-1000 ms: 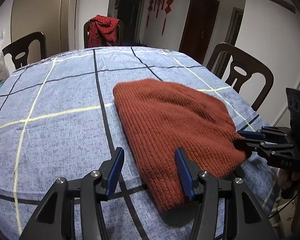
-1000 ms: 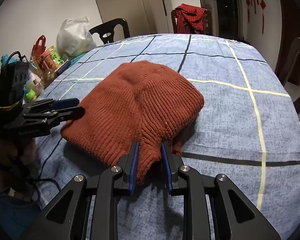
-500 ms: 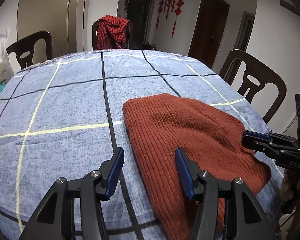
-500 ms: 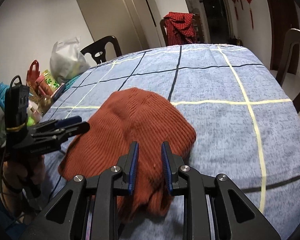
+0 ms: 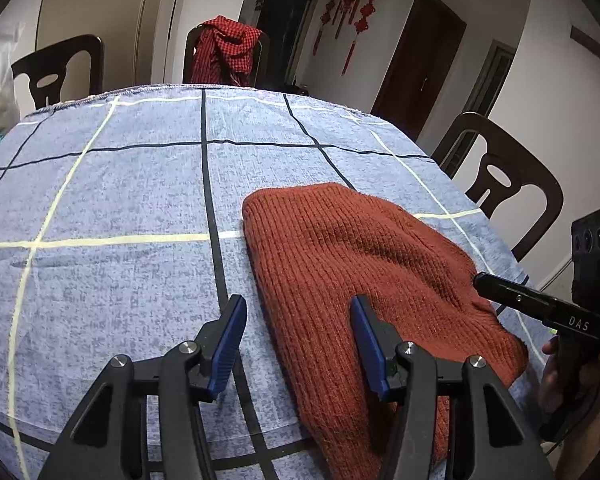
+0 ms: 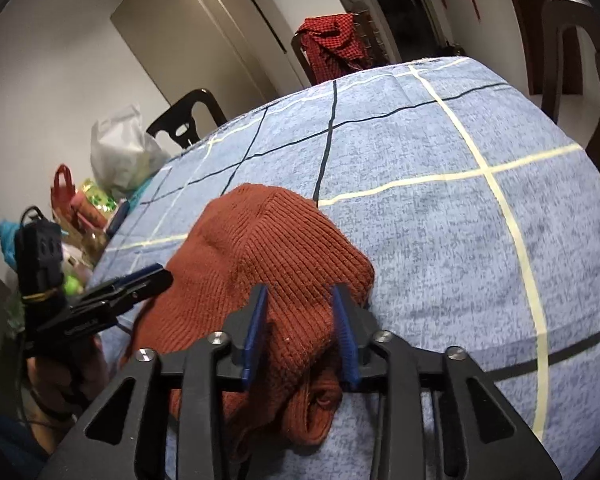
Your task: Fold small clothes
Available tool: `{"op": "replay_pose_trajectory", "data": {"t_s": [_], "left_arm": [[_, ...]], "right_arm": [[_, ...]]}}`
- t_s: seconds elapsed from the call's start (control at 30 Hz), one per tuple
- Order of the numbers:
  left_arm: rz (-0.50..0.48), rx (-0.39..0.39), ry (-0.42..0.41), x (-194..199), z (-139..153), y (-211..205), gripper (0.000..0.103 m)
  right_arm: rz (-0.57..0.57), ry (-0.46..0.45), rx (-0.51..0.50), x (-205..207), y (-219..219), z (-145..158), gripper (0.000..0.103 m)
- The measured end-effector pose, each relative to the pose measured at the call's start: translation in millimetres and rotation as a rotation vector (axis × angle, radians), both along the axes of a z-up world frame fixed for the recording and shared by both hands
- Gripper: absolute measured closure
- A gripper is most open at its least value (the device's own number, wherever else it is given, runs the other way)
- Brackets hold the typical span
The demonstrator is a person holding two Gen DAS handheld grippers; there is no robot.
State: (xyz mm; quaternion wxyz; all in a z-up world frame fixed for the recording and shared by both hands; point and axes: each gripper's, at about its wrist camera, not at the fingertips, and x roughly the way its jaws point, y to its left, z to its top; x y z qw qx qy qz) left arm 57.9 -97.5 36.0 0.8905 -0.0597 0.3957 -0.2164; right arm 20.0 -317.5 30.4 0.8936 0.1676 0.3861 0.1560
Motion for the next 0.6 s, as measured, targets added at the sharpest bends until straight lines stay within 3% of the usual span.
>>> {"op": "replay_pose_trajectory", "data": {"t_s": [0.2,0.4,0.6], "left_arm": [[-0.003,-0.031,0.011,-0.1,0.1,2.6,0.046],[-0.024,-0.078,0.047,4.7,-9.7,0.9,0.041],[-0.047,-0.145,0.102,9.8,-19.2,2.7,0.039]], "right_arm": [[-0.057,-0.023,-0.003,-5.2,-8.0,6.9,0.06],[-0.022,0.097,0.043,13.0,-8.5,-19.7,0.06],[-0.025,0.101,0.108,20.4,-15.4,-22.1,0.059]]}}
